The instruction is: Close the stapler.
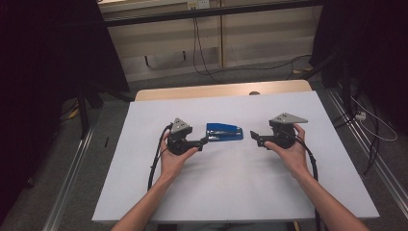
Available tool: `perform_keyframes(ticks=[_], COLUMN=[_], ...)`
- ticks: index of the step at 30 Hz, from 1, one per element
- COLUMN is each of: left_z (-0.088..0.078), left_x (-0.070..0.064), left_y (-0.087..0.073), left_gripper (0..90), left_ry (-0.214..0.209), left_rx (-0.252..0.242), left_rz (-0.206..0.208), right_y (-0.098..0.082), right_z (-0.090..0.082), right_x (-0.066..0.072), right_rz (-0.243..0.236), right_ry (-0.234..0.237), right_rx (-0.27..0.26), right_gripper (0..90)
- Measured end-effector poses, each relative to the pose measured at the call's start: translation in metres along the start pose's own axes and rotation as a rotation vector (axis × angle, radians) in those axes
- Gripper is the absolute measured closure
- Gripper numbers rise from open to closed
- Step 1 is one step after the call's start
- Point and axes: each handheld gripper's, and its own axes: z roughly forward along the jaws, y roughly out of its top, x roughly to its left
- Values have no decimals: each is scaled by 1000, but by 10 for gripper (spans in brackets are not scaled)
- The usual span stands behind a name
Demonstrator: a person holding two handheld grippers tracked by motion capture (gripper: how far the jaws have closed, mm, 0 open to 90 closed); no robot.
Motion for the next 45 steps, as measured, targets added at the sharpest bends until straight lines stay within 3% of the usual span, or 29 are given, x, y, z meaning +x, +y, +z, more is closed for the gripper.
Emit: perform_keyframes(ticks=[4, 9, 13, 18, 25, 29, 33, 45], left_z=[-2, -10, -20, -32, -50, -60, -70, -99], left_x=[-2, -3, -2, 0, 3, 4, 6, 10], left_y=[1, 3, 3, -3, -11, -14, -19, -31], left_gripper=[60, 48, 48, 53, 54, 54, 52, 50], left_ry=[-12, -1, -27, 33, 53, 66, 106, 116], left_rx=[5, -16, -41, -36, -41, -58, -74, -80], left_rz=[-7, 12, 7, 12, 7, 12, 9, -35], right_y=[1, 2, 1, -1, -7, -9, -10, -18], right_z=[-3, -7, -12, -19, -28, -34, -39, -62], right_x=[3, 7, 11, 11, 14, 15, 17, 17], right_rz=[-12, -9, -23, -13, -46, -47, -47, -49], right_ry=[3, 26, 29, -2, -55, -59, -64, -76], right_rx=[-5, -30, -46, -62, -73, -85, -100, -101], right_gripper=[91, 46, 37, 38, 37, 37, 37, 33])
